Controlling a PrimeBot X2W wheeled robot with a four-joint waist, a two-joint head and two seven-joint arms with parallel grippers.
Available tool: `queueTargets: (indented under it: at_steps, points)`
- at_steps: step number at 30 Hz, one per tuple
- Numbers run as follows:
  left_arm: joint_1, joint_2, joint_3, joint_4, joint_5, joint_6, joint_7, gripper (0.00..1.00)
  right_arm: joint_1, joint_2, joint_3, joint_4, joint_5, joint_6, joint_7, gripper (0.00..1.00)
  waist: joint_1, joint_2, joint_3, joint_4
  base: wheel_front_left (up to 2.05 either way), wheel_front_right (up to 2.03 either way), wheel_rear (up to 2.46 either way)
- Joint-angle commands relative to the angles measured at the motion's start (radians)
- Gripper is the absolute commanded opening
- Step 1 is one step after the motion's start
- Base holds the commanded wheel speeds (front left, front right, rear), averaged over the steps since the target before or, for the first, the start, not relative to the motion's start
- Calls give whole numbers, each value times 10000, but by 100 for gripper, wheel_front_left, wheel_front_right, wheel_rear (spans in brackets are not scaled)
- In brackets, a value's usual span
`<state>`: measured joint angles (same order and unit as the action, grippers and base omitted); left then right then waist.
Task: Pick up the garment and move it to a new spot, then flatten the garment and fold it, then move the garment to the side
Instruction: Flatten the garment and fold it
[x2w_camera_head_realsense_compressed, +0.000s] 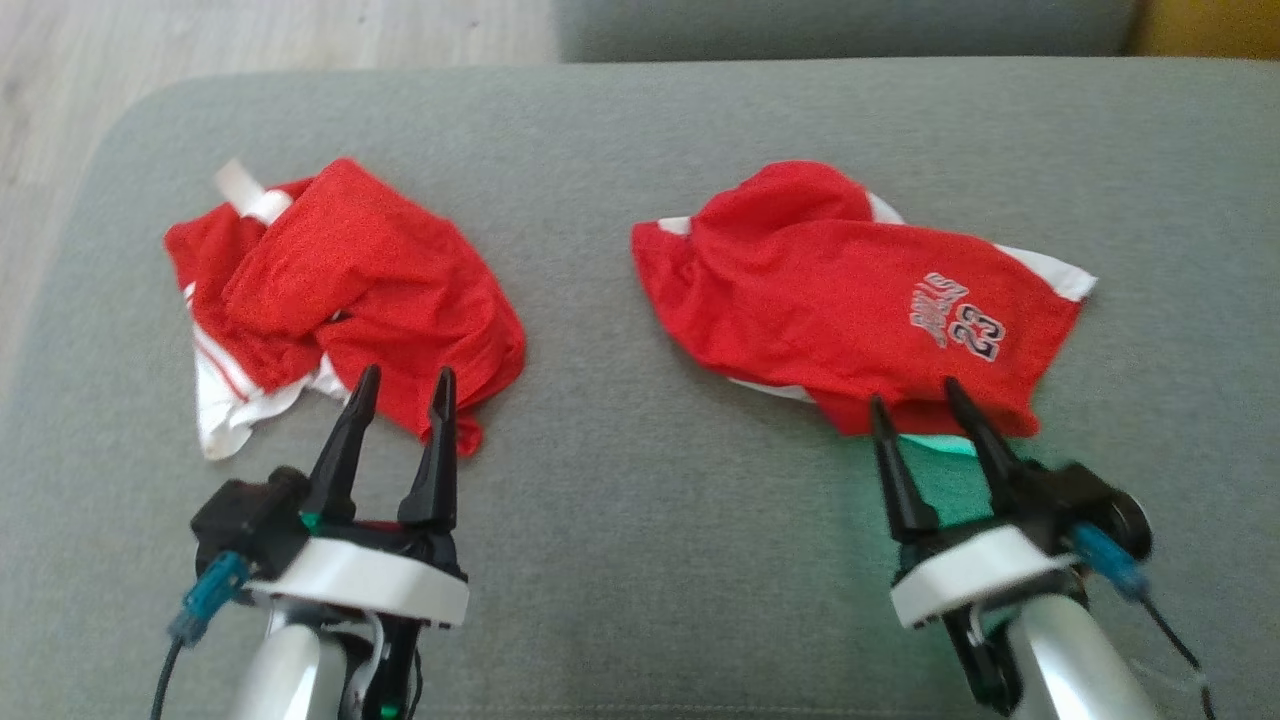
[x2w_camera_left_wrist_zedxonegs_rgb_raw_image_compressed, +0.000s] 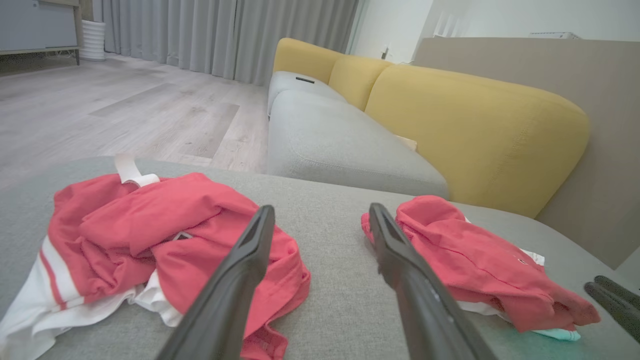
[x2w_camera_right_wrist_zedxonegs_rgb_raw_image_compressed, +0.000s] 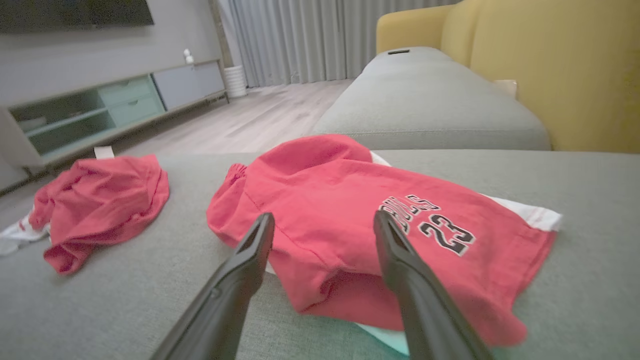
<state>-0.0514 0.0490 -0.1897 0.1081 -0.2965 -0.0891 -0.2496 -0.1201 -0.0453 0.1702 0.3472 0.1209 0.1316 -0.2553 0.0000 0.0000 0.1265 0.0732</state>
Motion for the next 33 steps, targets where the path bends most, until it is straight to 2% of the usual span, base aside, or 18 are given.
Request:
queueTargets:
  at_steps: [1,6,10,11,12,16,19,26,27,30,33]
  points:
    - [-584,14,234,-261,-103,-2,-122,100,-664,-49,287,80,-479,-9,-34,100,0,0,211,267,0,0,0]
    - [-754,14,95,-165,-243,25,-122,100,-1537,-49,207,1560,-1540,-9,211,100,0,0,468,712,0,0,0]
    - [-823,13,83,-132,-340,68,-122,100,-2087,-49,72,2561,-1905,-9,293,100,0,0,598,903,0,0,0]
    - [-838,13,88,-124,-354,76,-122,100,-2215,-49,110,2742,-1883,-9,265,16,0,0,610,920,0,0,0]
    - [-849,13,95,-119,-364,85,-122,100,-2338,-49,183,2852,-1832,-9,213,0,0,0,619,927,0,0,0]
    - [-796,13,196,-117,-408,139,-122,100,-2655,-49,650,2896,-1460,-9,27,0,0,0,552,742,0,0,0]
    - [-736,13,228,-80,-425,137,-122,100,-2691,-49,1287,2493,-823,-9,-41,0,0,0,389,489,0,0,0]
    - [-623,13,248,-135,-526,204,-122,100,-2280,-49,2521,194,358,-9,-61,0,0,0,-13,-100,0,0,0]
    - [-565,13,228,-154,-538,240,-122,100,-2148,-76,2514,-326,524,-9,-62,0,0,0,-66,-202,0,0,0]
    - [-527,13,195,-178,-548,253,-122,100,-2054,-149,2266,-699,874,-9,33,0,0,0,-58,-252,0,0,0]
    - [-545,13,141,-222,-543,244,-122,100,-2177,-411,1599,-965,1370,-9,480,0,0,0,88,-270,0,0,0]
